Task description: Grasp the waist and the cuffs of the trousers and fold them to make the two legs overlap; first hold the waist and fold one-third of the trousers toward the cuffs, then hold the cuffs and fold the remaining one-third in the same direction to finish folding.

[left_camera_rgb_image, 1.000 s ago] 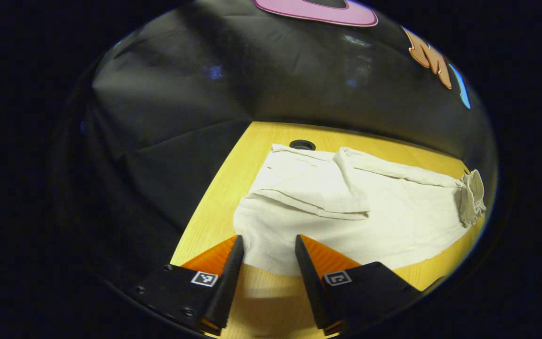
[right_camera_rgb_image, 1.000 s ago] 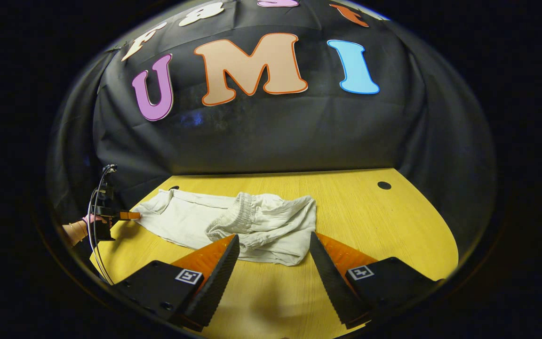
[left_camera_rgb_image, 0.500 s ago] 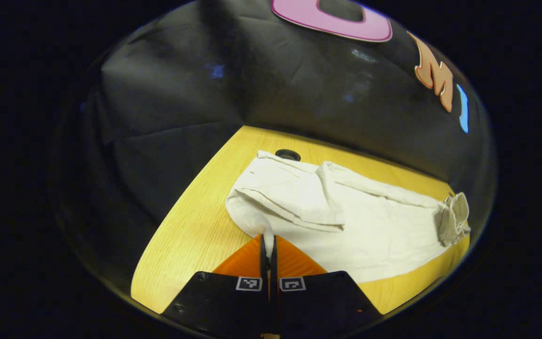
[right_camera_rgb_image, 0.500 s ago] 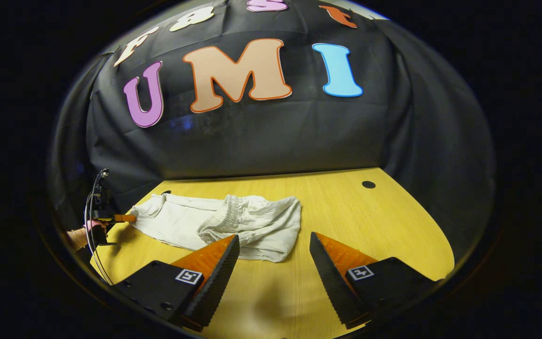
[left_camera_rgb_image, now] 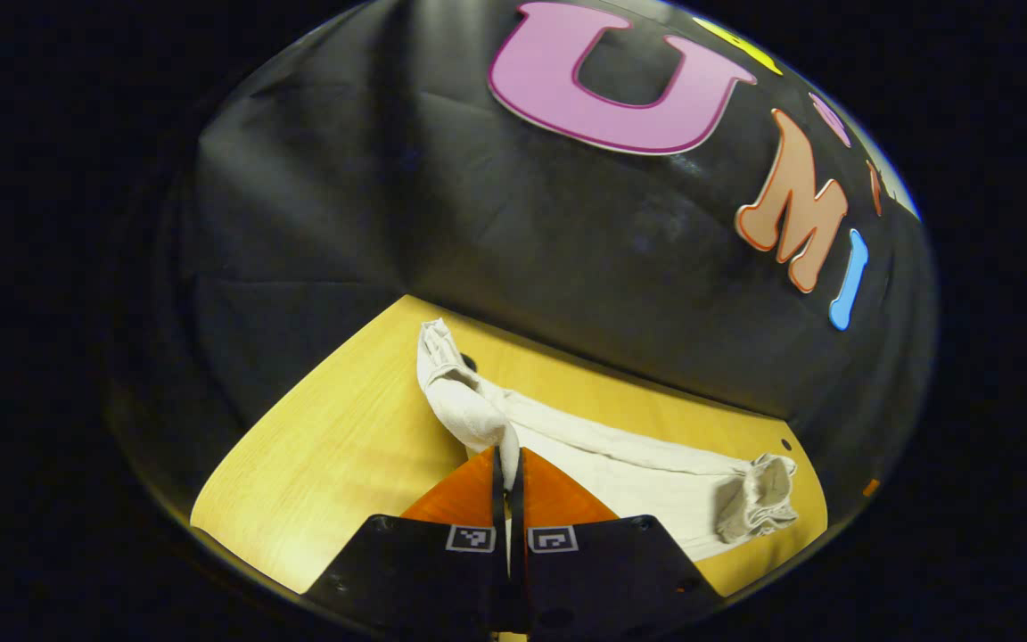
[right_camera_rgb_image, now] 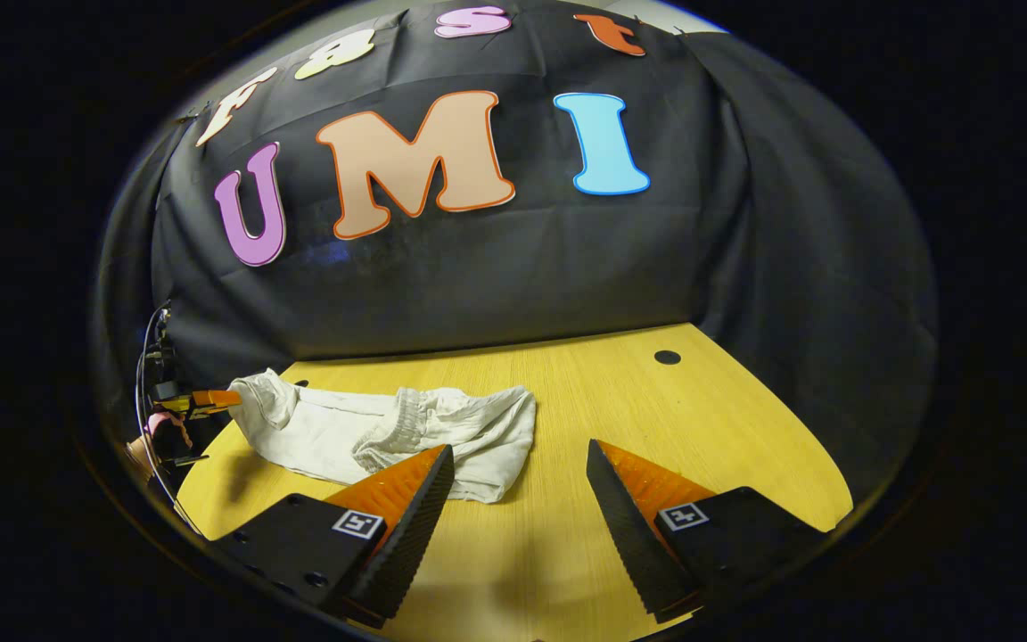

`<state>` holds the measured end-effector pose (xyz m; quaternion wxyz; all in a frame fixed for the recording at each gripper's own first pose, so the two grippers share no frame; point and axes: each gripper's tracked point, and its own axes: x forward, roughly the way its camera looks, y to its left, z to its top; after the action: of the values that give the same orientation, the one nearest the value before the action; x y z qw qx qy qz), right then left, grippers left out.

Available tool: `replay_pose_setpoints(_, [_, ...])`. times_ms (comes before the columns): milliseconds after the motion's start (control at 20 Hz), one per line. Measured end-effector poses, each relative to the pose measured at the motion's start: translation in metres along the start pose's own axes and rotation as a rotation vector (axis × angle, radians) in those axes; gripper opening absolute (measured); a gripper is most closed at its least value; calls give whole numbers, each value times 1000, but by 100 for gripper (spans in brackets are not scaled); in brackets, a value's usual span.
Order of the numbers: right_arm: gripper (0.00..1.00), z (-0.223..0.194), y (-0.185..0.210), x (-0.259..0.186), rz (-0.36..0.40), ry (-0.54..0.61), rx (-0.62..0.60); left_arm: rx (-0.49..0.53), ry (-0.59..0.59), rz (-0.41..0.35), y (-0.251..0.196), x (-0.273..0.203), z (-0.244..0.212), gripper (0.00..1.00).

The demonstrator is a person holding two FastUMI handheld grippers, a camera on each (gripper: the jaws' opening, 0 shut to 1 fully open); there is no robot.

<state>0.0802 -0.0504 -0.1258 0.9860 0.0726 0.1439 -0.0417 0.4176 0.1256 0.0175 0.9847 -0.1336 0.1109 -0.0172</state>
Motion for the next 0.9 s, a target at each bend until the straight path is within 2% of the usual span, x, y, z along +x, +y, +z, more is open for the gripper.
replay_pose_setpoints(250, [96,14,-25,-7,14,-17,5,13,-27,-86,-97,-7,11,0])
replay_pose_setpoints(500, [96,18,-57,-19,22,-24,1,99,-39,-160,-193,-15,15,0])
replay_pose_setpoints(900, [96,15,-88,-24,64,-1,6,223,6,-315,-349,-24,-33,0])
